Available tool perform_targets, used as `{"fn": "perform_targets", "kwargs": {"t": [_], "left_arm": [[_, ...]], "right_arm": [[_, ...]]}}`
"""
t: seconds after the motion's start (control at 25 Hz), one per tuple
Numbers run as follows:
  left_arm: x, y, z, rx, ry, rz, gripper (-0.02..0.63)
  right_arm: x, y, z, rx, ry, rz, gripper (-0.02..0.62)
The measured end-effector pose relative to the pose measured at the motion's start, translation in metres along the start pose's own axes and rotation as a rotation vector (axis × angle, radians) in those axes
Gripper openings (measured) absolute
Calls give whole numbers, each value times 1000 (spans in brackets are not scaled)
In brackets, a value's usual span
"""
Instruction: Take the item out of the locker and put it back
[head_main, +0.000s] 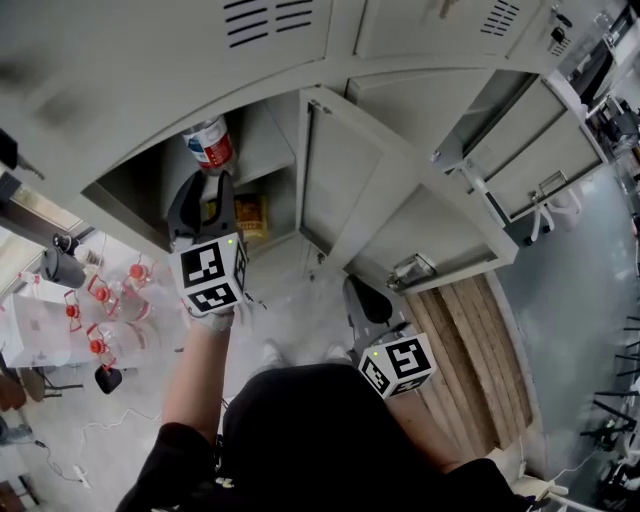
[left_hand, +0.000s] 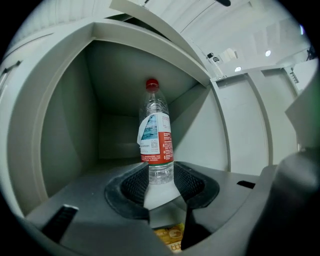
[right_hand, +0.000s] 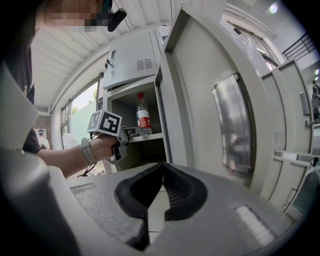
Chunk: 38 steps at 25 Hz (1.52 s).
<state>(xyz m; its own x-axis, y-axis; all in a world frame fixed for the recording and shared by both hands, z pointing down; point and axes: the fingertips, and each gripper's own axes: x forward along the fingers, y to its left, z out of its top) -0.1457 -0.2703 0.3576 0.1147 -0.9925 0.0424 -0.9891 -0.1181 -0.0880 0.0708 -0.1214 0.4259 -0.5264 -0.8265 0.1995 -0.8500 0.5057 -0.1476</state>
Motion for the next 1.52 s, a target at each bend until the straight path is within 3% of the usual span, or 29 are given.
{"fn": "perform_targets", "kwargs": {"t": [0.2, 0.56, 0.8, 1.12, 1.52], "left_arm": [[-22, 0, -1, 13, -14, 1, 160], [-73, 9, -15, -35, -2, 12, 54], [-114, 14, -31, -49, 25, -4, 20], [-159, 3, -45, -96, 55, -72, 14], [-201, -2, -69, -75, 134, -100, 14]], "right_arm": [[6, 10, -1, -1, 4, 42, 0], [21, 39, -4, -10, 20, 149, 0], [31, 63, -6, -18, 28, 228, 0], [41, 97, -10, -32, 41, 332, 0], [45, 127, -15, -58, 55, 444, 0]]}}
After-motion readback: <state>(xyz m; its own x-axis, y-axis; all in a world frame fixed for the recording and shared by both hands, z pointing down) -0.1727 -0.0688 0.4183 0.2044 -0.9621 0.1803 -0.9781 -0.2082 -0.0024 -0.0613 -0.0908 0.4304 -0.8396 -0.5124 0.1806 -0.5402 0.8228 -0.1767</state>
